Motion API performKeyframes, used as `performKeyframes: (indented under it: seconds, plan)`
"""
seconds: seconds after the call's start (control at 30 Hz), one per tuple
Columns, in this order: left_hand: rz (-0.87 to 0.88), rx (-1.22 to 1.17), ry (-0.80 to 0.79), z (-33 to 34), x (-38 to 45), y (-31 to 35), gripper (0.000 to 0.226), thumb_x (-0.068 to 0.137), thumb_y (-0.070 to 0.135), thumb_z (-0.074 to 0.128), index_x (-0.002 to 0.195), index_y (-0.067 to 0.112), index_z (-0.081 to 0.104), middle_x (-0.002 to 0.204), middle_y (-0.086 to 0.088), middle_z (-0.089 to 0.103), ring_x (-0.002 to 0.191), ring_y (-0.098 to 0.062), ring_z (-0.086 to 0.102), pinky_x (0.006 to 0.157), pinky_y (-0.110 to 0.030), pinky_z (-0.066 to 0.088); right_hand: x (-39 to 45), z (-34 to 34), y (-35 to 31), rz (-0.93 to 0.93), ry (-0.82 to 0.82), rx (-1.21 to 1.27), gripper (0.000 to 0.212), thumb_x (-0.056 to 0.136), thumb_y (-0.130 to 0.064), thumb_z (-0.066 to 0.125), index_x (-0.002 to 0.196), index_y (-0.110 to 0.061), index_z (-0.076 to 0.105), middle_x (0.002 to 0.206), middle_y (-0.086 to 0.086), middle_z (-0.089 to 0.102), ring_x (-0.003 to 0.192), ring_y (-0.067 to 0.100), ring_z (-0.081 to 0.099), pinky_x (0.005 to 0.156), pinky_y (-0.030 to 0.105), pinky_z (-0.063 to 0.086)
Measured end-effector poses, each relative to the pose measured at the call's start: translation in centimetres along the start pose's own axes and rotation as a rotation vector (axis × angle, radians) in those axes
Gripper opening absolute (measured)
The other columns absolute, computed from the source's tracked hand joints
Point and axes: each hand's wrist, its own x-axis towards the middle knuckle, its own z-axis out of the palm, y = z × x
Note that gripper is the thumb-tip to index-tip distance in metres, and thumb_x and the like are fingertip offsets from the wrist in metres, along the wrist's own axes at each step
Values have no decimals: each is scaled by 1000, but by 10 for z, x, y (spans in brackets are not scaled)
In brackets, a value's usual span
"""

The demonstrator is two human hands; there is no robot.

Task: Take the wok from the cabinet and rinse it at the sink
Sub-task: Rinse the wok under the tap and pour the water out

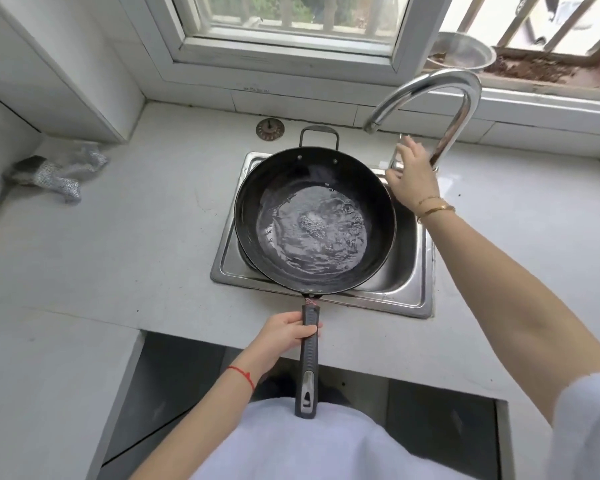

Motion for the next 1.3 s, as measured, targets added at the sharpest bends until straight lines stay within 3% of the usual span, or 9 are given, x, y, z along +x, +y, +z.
performKeyframes:
  seconds: [0.1,0.3,0.5,0.6,0.67,0.83,1.0,1.17,1.3]
  plan:
    - [4,25,-8,0,2,-2,28,92,1,61,119,3,63,115,-8,72,101,-21,70,77,-18,55,-54,4,-13,82,66,230,36,93,-18,57,127,-4,58,129,14,60,122,29,55,107,37,42]
    - [14,41,-25,-4,3,-5,15,92,2,61,100,13,68,116,-14,71,108,-26,68,92,-29,54,-208,42,-43,149,173,434,24,94,-11,60,117,-7,65,111,5,68,97,12,59,94,39,53]
    - [53,139,-3,-7,10,-9,18,89,7,66,107,11,69,113,-14,72,111,-28,66,101,-35,51,-314,93,-86,377,-213,516,48,89,-37,67,129,-19,49,117,-5,56,106,8,53,95,26,49]
    - [64,145,7,-7,12,-11,14,87,7,69,98,17,71,106,-11,73,113,-30,65,102,-39,50,-324,98,-108,494,-428,615,44,86,-42,68,118,-18,51,101,-2,60,84,8,58,72,22,51]
    - [63,144,15,-7,13,-13,12,88,9,69,97,18,70,104,-9,71,111,-28,65,101,-37,50,-324,102,-118,487,-463,605,37,82,-39,68,107,-16,53,87,-1,61,72,12,59,65,32,53]
    - [55,87,-40,-6,9,-12,15,91,10,66,106,6,67,94,-10,71,85,-20,67,72,-26,53,-317,105,-139,675,-323,770,9,90,-14,58,98,-11,57,72,7,66,54,20,65,60,37,62]
    - [40,49,-76,-6,6,-13,22,91,12,66,109,-2,65,91,-18,69,70,-28,62,50,-32,48,-314,109,-145,769,-250,811,10,91,-16,57,90,-8,62,64,9,63,45,19,60,49,33,58]
    - [44,-87,-101,-7,7,-18,28,91,3,64,118,-2,65,109,-13,71,101,-22,67,76,-26,55,-317,112,-149,773,-162,758,18,91,-24,57,87,-7,63,66,12,61,40,17,56,37,23,46]
    - [51,-126,-119,-5,4,-20,32,91,3,63,122,-4,63,113,-14,70,103,-22,66,77,-25,55,-320,109,-149,759,-120,734,19,93,-26,57,83,-11,64,65,11,61,43,18,55,37,24,47]
